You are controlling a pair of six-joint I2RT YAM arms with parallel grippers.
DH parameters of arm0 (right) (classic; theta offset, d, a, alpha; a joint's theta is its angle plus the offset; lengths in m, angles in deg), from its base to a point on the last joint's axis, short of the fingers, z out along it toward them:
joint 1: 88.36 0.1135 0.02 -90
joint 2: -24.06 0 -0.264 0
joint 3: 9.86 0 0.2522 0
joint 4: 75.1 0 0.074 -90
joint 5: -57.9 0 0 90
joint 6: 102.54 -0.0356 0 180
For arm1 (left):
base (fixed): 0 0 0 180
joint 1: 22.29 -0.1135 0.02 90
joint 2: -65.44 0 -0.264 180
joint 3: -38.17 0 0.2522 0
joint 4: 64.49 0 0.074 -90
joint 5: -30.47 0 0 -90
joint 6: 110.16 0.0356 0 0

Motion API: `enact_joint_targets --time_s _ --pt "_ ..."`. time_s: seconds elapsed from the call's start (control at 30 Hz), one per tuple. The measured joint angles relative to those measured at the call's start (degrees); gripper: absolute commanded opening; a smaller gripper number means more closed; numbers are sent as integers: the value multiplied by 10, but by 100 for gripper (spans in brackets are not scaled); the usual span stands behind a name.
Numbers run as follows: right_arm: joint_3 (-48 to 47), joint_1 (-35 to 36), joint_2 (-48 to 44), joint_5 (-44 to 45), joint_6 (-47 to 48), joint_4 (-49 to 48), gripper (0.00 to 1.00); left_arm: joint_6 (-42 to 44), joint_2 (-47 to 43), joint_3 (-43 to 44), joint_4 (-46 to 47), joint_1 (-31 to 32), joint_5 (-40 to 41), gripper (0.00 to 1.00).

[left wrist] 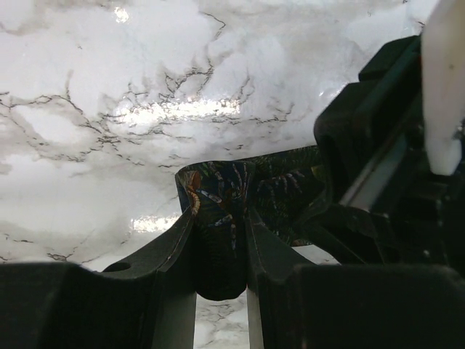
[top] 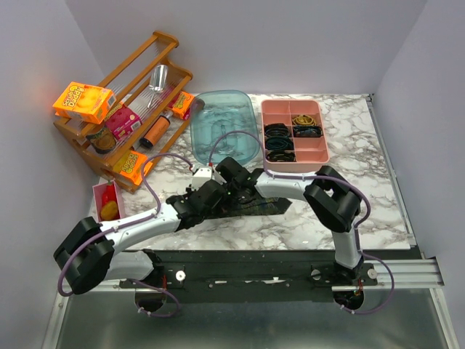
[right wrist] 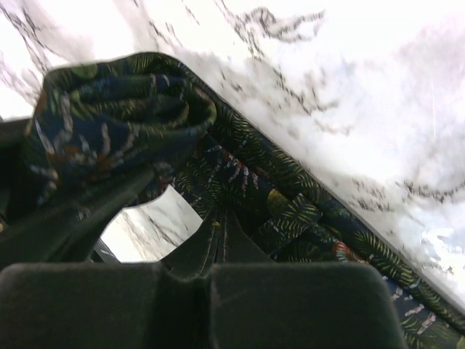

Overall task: Roll the ties
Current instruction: Roll the tie at the center of the board.

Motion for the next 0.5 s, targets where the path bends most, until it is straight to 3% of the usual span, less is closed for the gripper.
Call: enact_joint_targets --time_s 0.5 --pt "-36 -11 18 25 -25 30 1 3 -3 0 -28 0 17 0"
